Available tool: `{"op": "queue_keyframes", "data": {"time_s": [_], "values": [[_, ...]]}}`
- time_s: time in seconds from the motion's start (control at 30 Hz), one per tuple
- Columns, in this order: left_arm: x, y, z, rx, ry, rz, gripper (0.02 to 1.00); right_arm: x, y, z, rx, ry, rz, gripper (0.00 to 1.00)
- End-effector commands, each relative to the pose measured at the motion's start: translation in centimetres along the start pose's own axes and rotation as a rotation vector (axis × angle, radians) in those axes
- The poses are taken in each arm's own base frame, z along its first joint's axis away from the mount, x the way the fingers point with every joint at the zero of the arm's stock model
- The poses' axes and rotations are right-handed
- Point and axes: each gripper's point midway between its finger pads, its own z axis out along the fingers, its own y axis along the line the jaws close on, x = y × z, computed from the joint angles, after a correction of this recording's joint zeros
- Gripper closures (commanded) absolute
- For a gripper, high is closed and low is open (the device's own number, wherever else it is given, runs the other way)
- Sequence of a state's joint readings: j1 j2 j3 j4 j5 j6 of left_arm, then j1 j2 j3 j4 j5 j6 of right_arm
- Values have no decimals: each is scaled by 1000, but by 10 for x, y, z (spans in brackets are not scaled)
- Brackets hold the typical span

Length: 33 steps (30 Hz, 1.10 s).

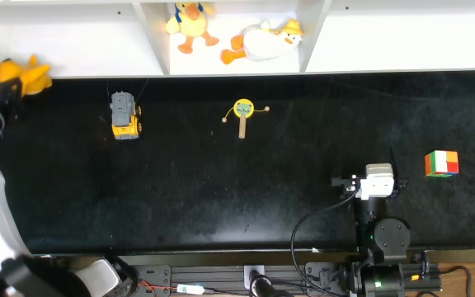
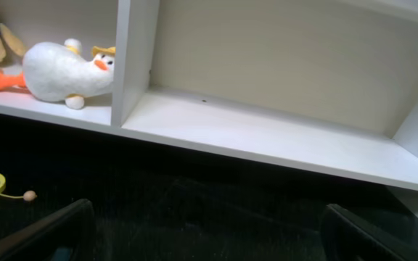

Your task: Store Toys

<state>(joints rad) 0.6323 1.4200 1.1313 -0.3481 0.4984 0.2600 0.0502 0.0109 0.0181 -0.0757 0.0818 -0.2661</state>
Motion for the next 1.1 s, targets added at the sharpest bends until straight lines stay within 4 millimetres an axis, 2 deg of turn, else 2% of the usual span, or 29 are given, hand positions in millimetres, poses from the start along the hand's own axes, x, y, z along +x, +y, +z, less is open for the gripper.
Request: {"op": "queue_keyframes", "data": {"time_s": [0.03, 0.17, 0.37, 0.67, 1.1], "values": [[-32, -3, 17, 0, -22, 12, 803, 4, 2, 0, -5, 1, -4, 5], [-45, -4, 35, -19, -13, 10, 796, 4, 2, 0, -5, 1, -4, 5], [-50, 1, 43, -50, -9, -15, 781, 4, 2, 0, -5, 1, -4, 5], [-43, 8, 49, -77, 12, -25, 779, 4, 2, 0, -6, 1, -4, 5], [-20, 16, 72, -78, 75, -58, 768, 4, 2, 0, -5, 1, -4, 7]]}}
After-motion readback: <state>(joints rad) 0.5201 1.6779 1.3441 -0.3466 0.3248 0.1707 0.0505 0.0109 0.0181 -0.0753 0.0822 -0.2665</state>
